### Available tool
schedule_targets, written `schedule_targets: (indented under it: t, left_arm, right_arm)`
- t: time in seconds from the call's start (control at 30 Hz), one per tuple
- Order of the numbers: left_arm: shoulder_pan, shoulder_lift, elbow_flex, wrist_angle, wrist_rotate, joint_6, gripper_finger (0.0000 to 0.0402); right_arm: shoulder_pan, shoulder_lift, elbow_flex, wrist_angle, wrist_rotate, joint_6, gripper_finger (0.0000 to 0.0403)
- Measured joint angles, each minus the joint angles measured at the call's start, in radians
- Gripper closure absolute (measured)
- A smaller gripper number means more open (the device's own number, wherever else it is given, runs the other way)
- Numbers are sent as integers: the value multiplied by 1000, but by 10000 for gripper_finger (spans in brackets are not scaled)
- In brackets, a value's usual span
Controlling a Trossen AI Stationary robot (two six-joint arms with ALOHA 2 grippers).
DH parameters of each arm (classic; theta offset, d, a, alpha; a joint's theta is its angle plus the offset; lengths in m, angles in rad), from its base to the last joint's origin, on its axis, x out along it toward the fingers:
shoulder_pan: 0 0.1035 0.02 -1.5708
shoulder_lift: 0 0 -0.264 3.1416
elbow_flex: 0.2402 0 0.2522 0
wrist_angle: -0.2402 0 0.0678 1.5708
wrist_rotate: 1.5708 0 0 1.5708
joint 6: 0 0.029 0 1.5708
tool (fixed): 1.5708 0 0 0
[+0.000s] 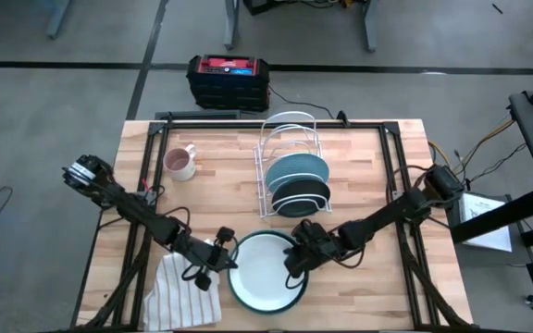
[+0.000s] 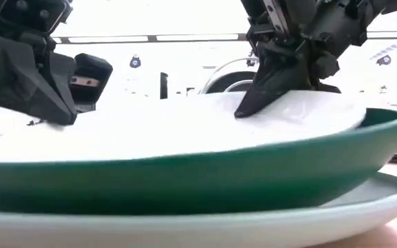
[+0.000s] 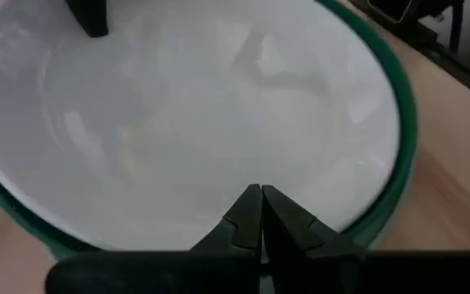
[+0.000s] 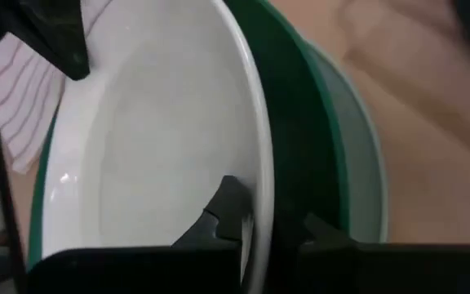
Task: Sort dishes
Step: Put the white plate into the dish rack
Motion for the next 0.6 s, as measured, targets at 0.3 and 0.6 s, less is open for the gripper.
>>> schedule_targets:
  t: [0.3,0.6]
  left_arm:
    - [-1,-94,-1,-32,8,-3,401]
    - [-1,-259,-2,-100,13,-21,401]
  right_arm:
    - [6,-58,-1,-20,79,-174,402]
    - [10,-107,-3,-32,84,-226,400]
